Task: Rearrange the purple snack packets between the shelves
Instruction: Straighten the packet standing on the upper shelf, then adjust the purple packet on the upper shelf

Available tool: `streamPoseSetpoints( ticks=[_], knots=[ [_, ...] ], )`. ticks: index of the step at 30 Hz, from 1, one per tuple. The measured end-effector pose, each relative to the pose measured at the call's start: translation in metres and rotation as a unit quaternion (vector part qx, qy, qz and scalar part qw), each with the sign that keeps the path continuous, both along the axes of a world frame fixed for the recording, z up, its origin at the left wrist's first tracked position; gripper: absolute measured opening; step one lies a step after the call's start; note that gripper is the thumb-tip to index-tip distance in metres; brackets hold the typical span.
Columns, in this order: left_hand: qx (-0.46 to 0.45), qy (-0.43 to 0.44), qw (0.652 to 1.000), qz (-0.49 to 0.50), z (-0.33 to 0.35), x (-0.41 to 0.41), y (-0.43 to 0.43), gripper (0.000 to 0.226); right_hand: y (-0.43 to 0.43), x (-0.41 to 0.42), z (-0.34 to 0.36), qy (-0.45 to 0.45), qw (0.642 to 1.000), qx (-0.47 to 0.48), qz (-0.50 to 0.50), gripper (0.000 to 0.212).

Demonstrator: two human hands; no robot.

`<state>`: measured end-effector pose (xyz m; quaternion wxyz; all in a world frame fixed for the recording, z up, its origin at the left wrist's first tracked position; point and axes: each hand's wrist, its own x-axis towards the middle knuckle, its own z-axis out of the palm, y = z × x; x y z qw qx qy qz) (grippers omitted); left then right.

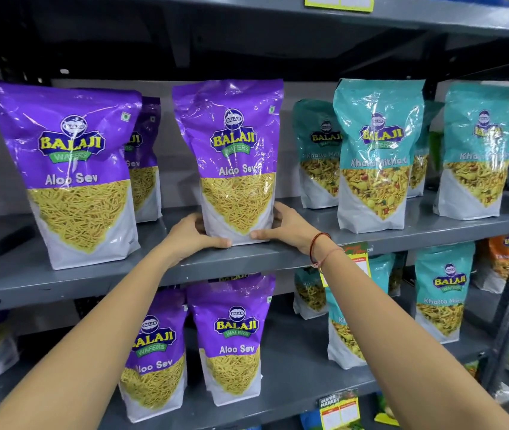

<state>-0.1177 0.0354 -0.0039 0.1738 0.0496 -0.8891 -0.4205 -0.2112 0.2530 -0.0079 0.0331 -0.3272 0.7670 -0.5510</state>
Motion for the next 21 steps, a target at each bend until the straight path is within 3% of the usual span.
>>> streamPoseSetpoints(
  ticks=[3, 5, 9, 12, 15, 18, 21],
  knots=[
    [-0.007, 0.020, 1.000, -0.016, 0.002, 0.008, 0.003, 0.091, 0.000, 0.017, 0.004, 0.010, 0.999, -0.014, -0.043, 0.090],
    [0.011, 0.044, 0.999, -0.021, 0.002, 0.020, 0.002, 0.089, -0.006, 0.034, 0.005, 0.046, 0.989, -0.068, -0.126, 0.081],
    [-0.013, 0.182, 0.982, 0.055, 0.009, 0.057, -0.023, 0.059, -0.030, 0.073, 0.012, 0.196, 0.932, -0.184, -0.242, 0.057],
    [0.014, 0.301, 0.945, 0.123, 0.020, 0.097, -0.059, 0.030, -0.071, 0.102, 0.024, 0.281, 0.910, -0.211, -0.222, 0.034],
    [0.011, 0.373, 0.905, 0.206, 0.022, 0.129, -0.100, 0.022, -0.120, 0.121, 0.028, 0.303, 0.925, -0.173, -0.149, 0.035],
    [-0.011, 0.318, 0.907, 0.274, 0.012, 0.139, -0.136, 0.043, -0.162, 0.124, 0.023, 0.208, 0.972, -0.088, -0.060, 0.060],
    [0.037, 0.178, 0.955, 0.236, -0.001, 0.139, -0.164, 0.075, -0.194, 0.120, 0.014, 0.088, 0.996, -0.003, 0.007, 0.092]
  ],
)
